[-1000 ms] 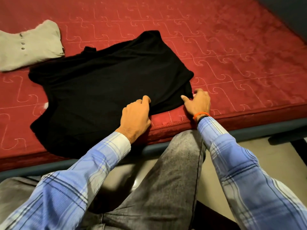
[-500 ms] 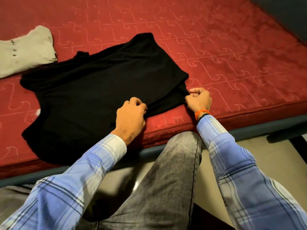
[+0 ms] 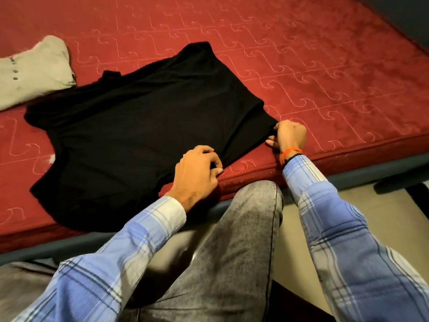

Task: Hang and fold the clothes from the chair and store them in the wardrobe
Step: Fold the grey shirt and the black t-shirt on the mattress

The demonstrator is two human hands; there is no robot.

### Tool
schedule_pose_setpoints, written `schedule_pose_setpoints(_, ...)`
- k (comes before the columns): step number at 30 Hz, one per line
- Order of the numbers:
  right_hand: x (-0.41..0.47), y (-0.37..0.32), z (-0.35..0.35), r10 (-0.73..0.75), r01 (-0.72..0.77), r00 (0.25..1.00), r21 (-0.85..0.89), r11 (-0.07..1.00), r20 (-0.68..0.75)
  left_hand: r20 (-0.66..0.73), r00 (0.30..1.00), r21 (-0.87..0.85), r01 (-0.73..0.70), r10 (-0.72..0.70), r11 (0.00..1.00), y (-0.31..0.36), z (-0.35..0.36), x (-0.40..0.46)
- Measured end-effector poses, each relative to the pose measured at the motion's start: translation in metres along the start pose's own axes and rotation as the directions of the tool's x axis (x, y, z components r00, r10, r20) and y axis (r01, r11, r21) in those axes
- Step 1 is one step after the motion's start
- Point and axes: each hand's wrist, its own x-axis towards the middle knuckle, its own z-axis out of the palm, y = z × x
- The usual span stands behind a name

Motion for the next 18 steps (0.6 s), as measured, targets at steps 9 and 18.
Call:
schedule_pose_setpoints(9,-0.01,0.015,-0.008,-0.29,0.243,0.955,-0.39,0.888,-0.064,-0.023,1.0,0.182,-0.012,0.017,0.983,-0.019,-0.006,-0.018)
schedule_pose_setpoints(18,-0.011,0.016,-0.009,-0.319,0.267,0.942,-0.349,0.898,-0.101,-0.13,0.98,0.179,-0.125,0.149,0.976,-0.031,-0.01,-0.034)
